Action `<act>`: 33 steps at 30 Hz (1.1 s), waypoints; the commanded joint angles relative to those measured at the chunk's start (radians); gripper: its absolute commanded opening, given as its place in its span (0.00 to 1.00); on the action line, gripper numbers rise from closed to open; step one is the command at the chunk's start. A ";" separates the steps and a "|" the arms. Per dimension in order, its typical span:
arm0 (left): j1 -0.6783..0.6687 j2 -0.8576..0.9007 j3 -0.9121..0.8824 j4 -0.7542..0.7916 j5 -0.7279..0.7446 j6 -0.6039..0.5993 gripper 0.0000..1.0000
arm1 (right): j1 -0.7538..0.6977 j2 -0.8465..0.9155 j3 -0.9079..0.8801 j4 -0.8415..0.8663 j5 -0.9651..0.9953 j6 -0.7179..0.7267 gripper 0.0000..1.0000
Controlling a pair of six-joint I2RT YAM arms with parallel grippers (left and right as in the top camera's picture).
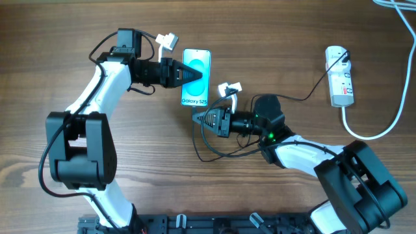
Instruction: Plug charger to phone and switch on socket
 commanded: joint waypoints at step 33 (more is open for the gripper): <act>-0.024 -0.021 -0.026 -0.027 0.001 0.006 0.04 | -0.099 -0.008 0.207 -0.031 0.241 -0.059 0.04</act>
